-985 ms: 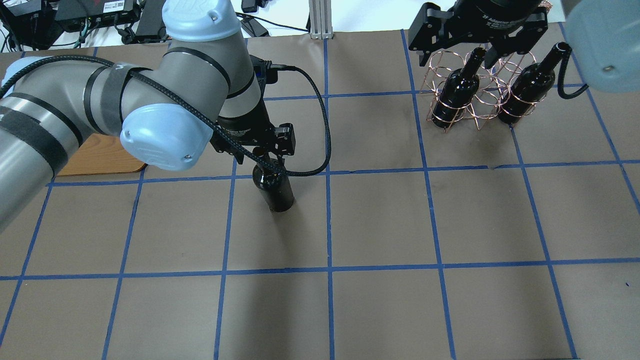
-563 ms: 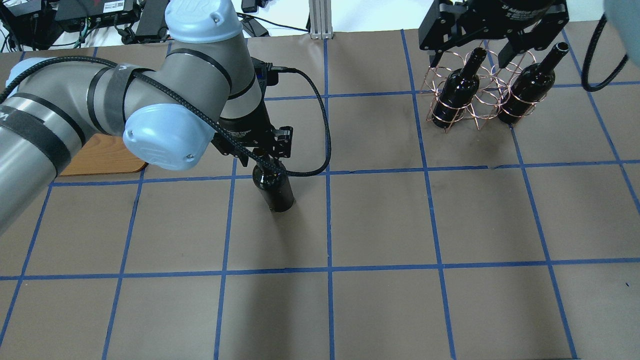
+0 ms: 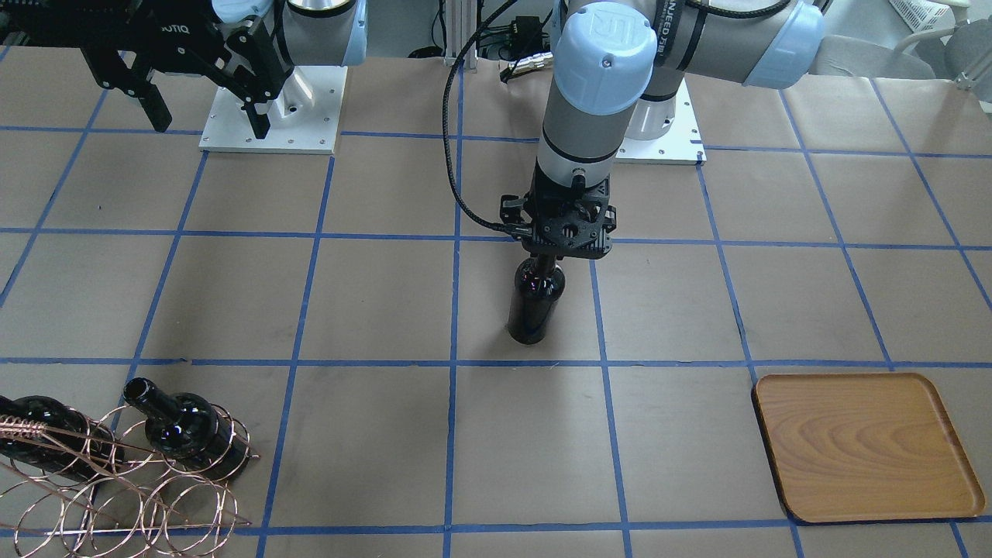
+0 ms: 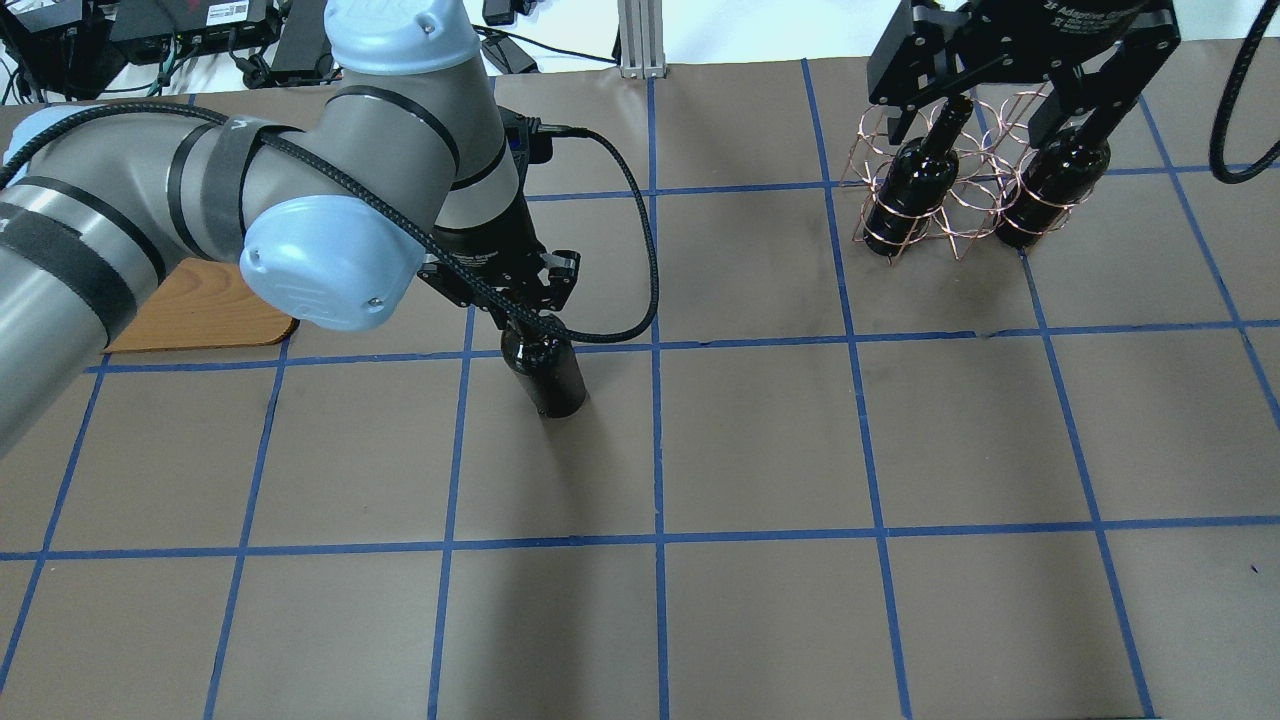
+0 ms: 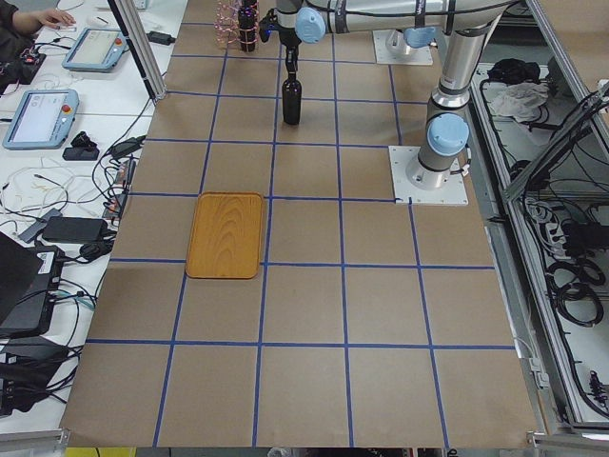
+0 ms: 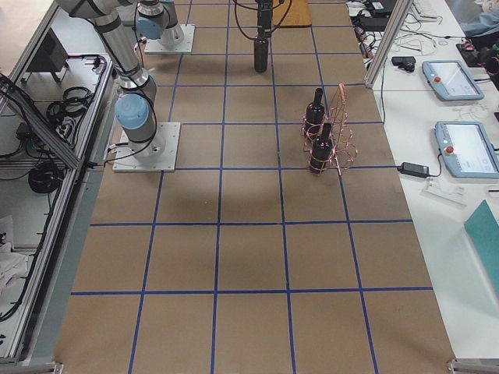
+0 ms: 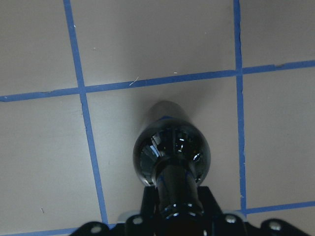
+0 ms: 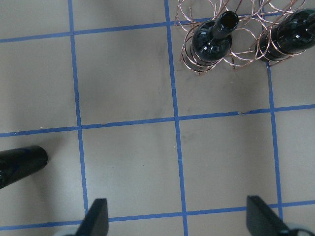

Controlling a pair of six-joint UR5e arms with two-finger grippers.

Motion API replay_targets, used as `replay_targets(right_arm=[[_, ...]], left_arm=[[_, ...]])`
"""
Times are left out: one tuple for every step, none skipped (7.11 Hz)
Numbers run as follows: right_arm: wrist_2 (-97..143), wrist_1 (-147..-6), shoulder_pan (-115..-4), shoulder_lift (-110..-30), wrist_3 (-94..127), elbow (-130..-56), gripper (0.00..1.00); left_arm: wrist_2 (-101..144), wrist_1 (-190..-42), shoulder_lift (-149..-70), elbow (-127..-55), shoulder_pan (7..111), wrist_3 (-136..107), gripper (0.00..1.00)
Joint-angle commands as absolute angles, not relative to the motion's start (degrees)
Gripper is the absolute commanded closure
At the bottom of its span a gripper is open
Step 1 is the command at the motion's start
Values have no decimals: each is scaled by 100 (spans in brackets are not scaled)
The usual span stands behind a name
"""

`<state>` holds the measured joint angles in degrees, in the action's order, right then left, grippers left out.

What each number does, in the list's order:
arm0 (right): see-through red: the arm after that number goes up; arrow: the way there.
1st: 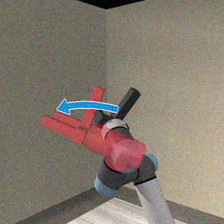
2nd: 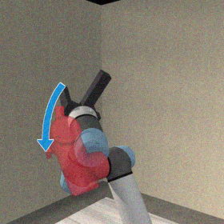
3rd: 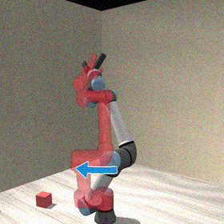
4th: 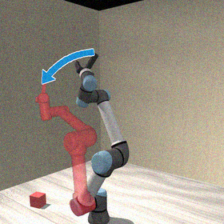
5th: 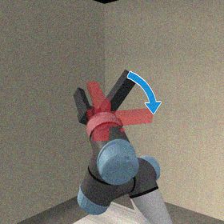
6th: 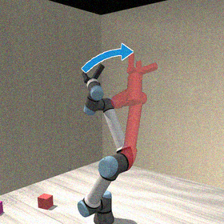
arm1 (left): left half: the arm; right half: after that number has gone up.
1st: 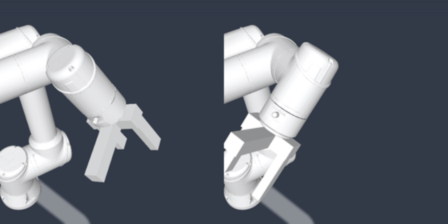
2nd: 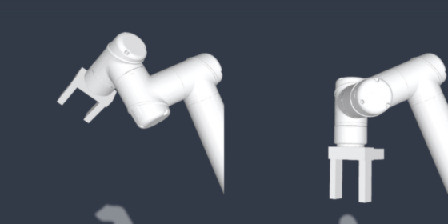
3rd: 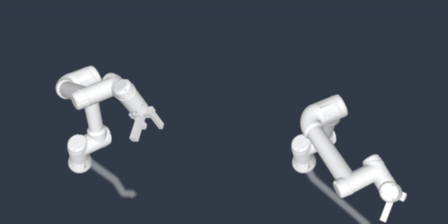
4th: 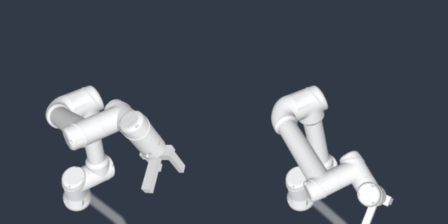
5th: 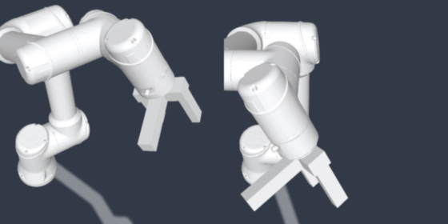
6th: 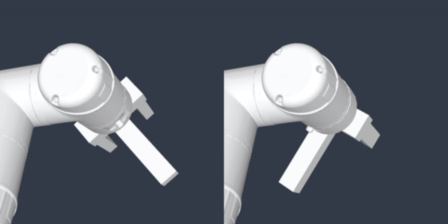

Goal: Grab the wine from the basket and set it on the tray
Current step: 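Lift the bottle with the left gripper and carry it onto the wooden tray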

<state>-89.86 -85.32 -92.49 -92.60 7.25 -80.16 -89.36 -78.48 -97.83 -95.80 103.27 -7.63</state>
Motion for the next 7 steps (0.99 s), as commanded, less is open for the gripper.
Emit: replay_targets(right_arm=[[-8982,-8525,-9246,-9264,721,-8033,0],[-9000,-8517,-9237,-9264,721,-8033,0],[-9000,-8517,-9237,-9264,729,-8033,0],[-9009,-8517,-9237,-9264,721,-8033,0],[-9026,-8525,-9237,-9264,721,-8033,0],[-9018,-8525,-9237,-9264,721,-8033,0],[-9009,-8569,-9220,-9255,703,-8033,0]], left_arm=[[-9174,-8101,-9782,-9161,10214,-433,100],[-9393,-8521,-9791,-8732,9917,-222,100],[-9395,-8630,-9861,-8458,9444,311,100],[-9343,-8622,-9931,-8316,8900,865,100],[-9325,-8622,-10010,-8123,8373,1523,100],[-9316,-8613,-10141,-7886,7880,2147,100],[-9316,-8561,-10299,-7762,7466,2527,100]])
